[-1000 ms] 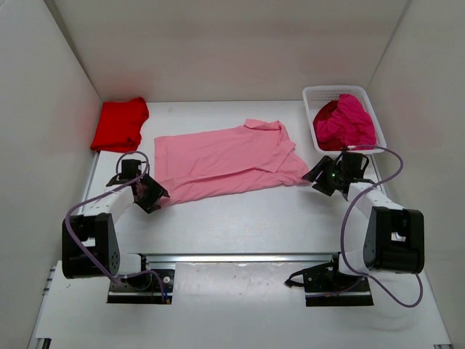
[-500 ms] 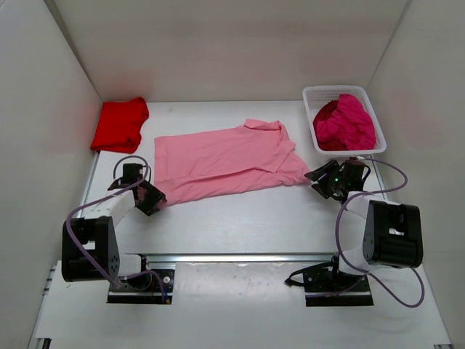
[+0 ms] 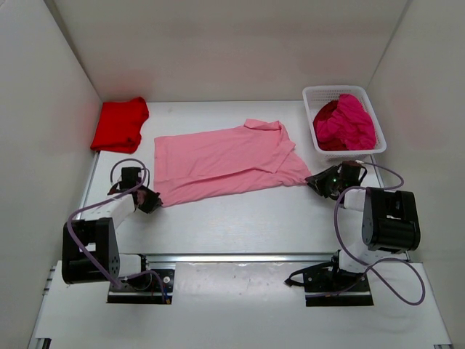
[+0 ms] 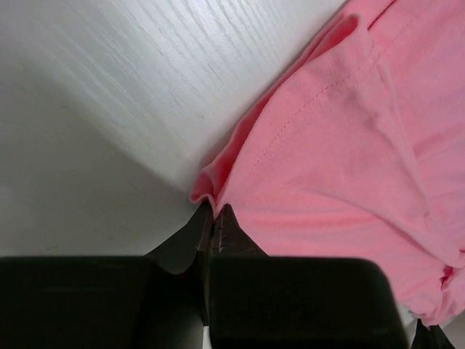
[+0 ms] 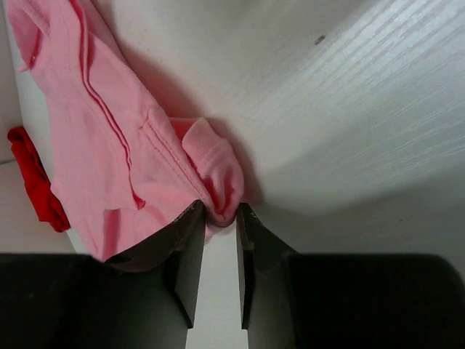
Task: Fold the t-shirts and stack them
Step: Fold the flattened tshirt in 1/3 of the way
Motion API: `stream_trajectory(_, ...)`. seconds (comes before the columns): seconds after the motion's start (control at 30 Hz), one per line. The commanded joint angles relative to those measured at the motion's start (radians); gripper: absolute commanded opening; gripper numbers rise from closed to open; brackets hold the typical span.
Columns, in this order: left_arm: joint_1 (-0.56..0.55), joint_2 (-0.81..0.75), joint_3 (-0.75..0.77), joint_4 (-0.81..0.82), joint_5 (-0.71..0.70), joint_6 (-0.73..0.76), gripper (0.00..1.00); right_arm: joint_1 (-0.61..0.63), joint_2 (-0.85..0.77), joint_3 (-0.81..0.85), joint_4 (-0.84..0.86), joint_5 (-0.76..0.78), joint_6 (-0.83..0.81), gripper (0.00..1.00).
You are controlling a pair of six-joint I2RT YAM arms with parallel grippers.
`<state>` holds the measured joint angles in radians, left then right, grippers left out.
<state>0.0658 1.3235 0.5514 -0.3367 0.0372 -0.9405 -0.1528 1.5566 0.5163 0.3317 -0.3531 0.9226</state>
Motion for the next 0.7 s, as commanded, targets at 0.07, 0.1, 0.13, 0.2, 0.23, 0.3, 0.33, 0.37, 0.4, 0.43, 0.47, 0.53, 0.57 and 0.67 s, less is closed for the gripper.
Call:
stream_trajectory(0.07,0.035,-0.035,0.016,-0.071,-0.058,0.068,0.00,0.002,0.005,0.016,0.029,0.019,0.013,0.12)
stream_trajectory(0.1,0.035,-0.037,0.033,-0.088,-0.078,0.080,0.00,0.005,-0.013,0.001,0.018,0.019,0.004,0.08)
stream_trajectory(0.13,0.034,-0.038,0.048,-0.102,-0.089,0.097,0.00,-0.002,-0.045,-0.018,0.000,0.022,-0.004,0.06)
stream_trajectory(0.2,0.034,-0.034,0.085,-0.134,-0.126,0.135,0.00,-0.011,-0.100,-0.051,-0.057,0.031,-0.019,0.05)
stream_trajectory(0.23,0.032,-0.027,0.116,-0.162,-0.161,0.161,0.00,-0.031,-0.140,-0.071,-0.086,0.029,-0.028,0.03)
stream_trajectory(0.3,0.020,-0.017,0.159,-0.197,-0.209,0.204,0.00,-0.066,-0.209,-0.091,-0.213,0.019,-0.042,0.04)
stream_trajectory(0.33,0.013,-0.014,0.172,-0.211,-0.232,0.222,0.00,-0.079,-0.248,-0.091,-0.252,0.028,-0.056,0.03)
stream_trajectory(0.37,0.009,-0.012,0.179,-0.223,-0.232,0.230,0.00,-0.071,-0.272,-0.088,-0.328,0.037,-0.070,0.02)
stream_trajectory(0.4,0.011,-0.004,0.180,-0.231,-0.234,0.236,0.00,-0.061,-0.283,-0.081,-0.400,0.054,-0.073,0.03)
stream_trajectory(0.43,0.012,-0.001,0.176,-0.243,-0.231,0.241,0.00,-0.032,-0.296,-0.079,-0.427,0.051,-0.071,0.03)
stream_trajectory(0.47,0.017,-0.001,0.164,-0.261,-0.237,0.252,0.00,0.001,-0.314,-0.093,-0.462,0.052,-0.055,0.04)
stream_trajectory(0.53,0.017,0.003,0.151,-0.300,-0.259,0.272,0.00,0.038,-0.351,-0.105,-0.490,0.048,-0.021,0.06)
stream_trajectory(0.57,0.025,0.009,0.150,-0.323,-0.278,0.293,0.00,0.045,-0.380,-0.114,-0.529,0.051,-0.004,0.07)
stream_trajectory(0.67,0.032,0.008,0.166,-0.372,-0.273,0.325,0.42,0.044,-0.424,-0.110,-0.641,0.126,-0.022,0.30)
